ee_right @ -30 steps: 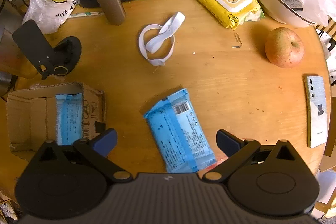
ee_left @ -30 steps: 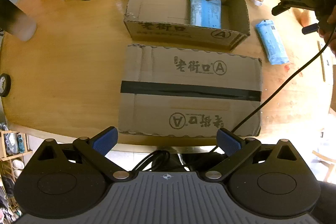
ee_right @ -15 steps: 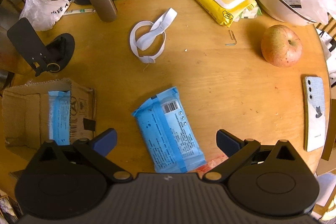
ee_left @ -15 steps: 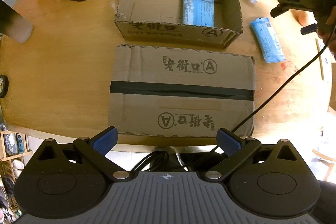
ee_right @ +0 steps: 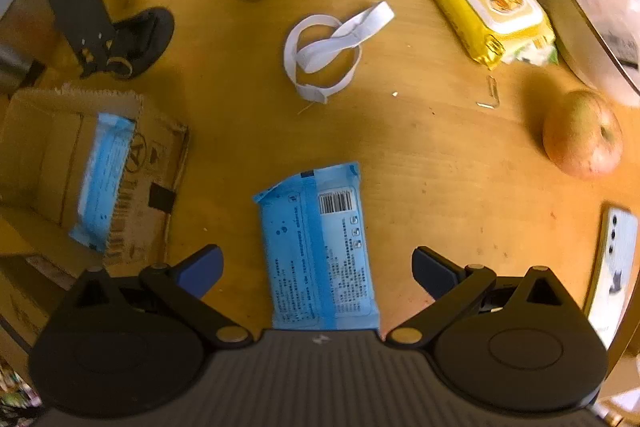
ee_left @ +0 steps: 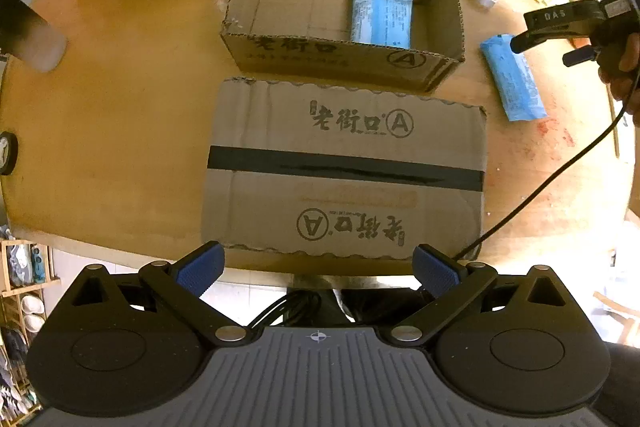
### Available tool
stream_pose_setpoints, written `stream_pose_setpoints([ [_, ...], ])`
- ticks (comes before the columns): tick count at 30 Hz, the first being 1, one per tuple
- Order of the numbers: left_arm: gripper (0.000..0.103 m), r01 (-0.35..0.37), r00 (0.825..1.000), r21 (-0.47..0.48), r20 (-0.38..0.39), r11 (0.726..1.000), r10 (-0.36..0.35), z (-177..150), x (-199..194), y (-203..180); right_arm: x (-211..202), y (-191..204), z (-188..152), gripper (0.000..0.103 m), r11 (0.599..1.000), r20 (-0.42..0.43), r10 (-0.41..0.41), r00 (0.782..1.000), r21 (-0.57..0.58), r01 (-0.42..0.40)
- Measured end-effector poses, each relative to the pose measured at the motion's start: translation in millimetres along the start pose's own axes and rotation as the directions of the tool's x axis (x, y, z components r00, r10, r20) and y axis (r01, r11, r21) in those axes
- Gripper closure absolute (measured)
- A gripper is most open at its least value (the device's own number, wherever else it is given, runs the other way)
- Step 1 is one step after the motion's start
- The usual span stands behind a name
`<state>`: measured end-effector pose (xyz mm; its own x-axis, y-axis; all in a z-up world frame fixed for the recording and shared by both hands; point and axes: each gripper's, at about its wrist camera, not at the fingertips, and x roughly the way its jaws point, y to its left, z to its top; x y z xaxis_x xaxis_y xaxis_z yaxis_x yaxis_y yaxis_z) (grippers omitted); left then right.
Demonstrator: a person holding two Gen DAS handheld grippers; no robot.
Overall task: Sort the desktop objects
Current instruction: 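Lower the right gripper onto the second blue wipe pack and close on it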
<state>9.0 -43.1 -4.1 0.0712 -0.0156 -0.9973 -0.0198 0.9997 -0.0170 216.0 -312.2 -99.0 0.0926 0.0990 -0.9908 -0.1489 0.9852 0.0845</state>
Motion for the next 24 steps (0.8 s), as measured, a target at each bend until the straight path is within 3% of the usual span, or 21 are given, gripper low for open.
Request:
stream_pose_setpoints([
  [24, 0.0, -0.012, 1.0, -0.054, -0.01, 0.998, 0.012, -4, 0, 5, 58, 10, -3, 0.004, 0.998, -0.055, -0.027, 0.998, -0.066, 0.023],
])
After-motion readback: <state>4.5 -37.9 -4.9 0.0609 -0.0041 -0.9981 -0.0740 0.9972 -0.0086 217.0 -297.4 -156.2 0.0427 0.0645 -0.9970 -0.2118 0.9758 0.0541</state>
